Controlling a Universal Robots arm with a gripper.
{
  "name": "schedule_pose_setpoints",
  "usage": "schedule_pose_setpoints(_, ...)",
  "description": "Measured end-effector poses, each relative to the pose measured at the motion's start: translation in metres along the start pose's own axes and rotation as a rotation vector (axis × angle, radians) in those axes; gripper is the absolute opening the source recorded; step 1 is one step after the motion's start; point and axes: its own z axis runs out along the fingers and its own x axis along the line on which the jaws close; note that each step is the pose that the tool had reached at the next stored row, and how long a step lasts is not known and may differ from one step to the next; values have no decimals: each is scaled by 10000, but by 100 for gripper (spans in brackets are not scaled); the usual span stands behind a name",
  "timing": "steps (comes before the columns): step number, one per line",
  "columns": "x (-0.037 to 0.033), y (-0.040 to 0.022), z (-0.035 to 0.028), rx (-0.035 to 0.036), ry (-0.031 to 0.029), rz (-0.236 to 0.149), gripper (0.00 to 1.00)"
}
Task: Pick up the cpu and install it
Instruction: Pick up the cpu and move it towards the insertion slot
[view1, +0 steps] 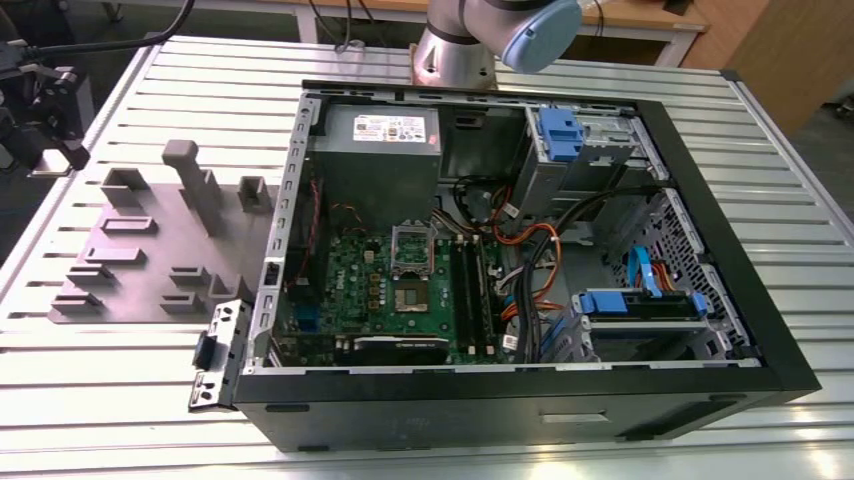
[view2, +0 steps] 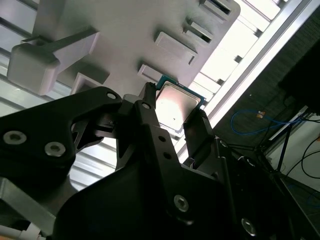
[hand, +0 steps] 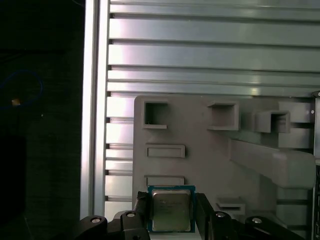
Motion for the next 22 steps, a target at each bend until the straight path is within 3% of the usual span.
schedule_pose_setpoints(22,-2,1,-151,0,-2,0,47)
